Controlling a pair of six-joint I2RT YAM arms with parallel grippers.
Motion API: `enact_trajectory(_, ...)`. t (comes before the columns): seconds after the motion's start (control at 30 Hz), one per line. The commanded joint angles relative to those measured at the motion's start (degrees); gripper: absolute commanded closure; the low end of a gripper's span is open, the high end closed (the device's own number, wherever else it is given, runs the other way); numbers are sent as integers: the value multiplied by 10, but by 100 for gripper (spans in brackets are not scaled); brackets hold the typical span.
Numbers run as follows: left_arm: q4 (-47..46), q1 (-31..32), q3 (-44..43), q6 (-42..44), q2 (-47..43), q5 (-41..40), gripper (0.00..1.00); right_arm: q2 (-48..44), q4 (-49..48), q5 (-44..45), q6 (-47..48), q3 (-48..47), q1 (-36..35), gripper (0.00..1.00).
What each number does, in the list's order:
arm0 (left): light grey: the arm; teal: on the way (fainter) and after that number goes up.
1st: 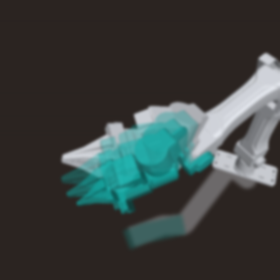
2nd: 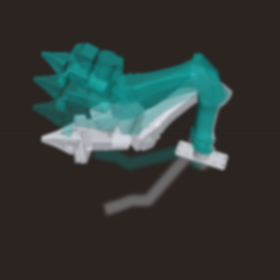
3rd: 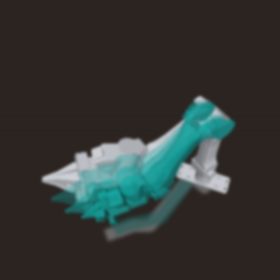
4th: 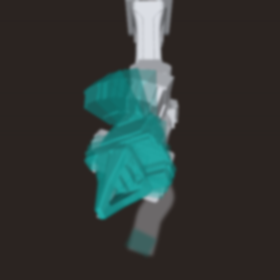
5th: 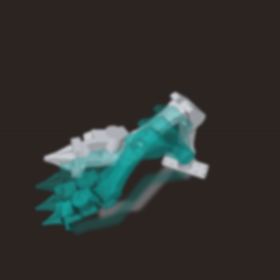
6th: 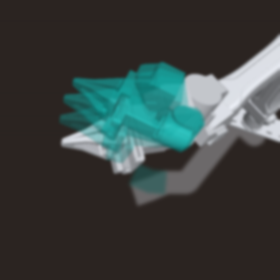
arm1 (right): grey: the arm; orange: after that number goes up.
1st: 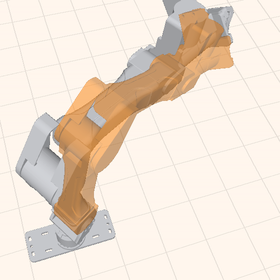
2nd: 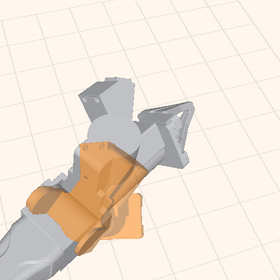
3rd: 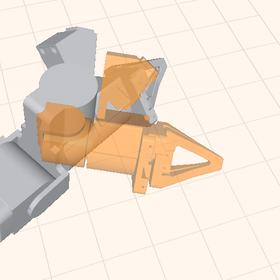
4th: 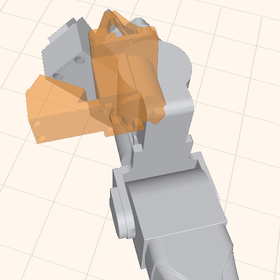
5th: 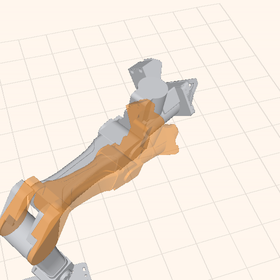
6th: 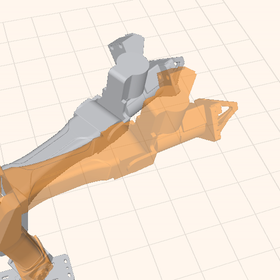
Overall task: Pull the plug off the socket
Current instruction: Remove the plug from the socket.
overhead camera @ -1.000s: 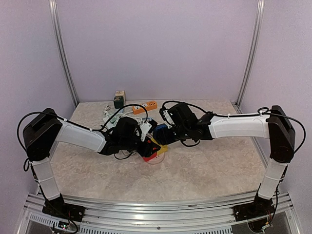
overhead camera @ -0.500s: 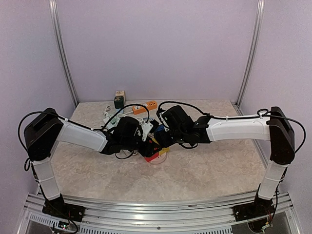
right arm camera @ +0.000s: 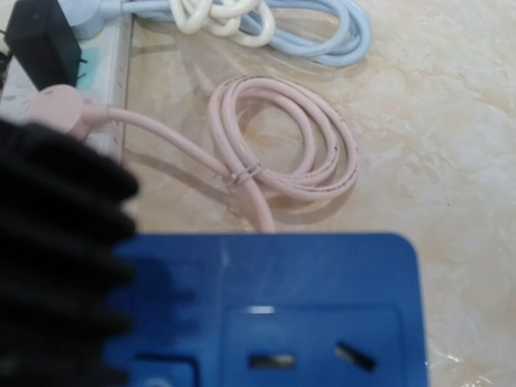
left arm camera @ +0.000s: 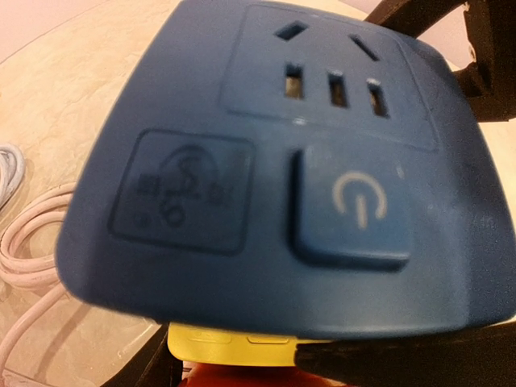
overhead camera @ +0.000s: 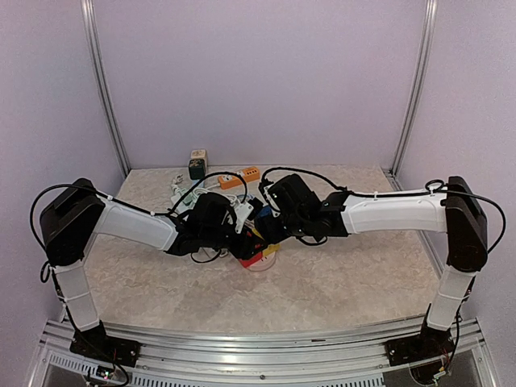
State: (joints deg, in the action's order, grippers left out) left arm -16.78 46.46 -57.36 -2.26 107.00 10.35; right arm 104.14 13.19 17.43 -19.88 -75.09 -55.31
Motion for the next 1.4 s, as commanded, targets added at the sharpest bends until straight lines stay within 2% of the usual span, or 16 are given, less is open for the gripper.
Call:
enact_trajectory(0.0,65,-4,13,-11,24,-24,84,-28,-23,-2,-13,0,12,100)
enact_trajectory(0.27,65,-4,15,-10,23,-24,84,-53,-85,-116,-64,54,62,100)
enact_trajectory(0.53,67,-4,12,-8,24,-24,84,-57,-89,-121,-72,62,70,100)
enact_trajectory(1.0,70,-4,7,-8,31,-22,84,-62,-71,-75,-54,58,64,100)
enact_trajectory(1.37,72,-4,10,-11,29,-26,84,-39,-11,38,-12,12,18,100)
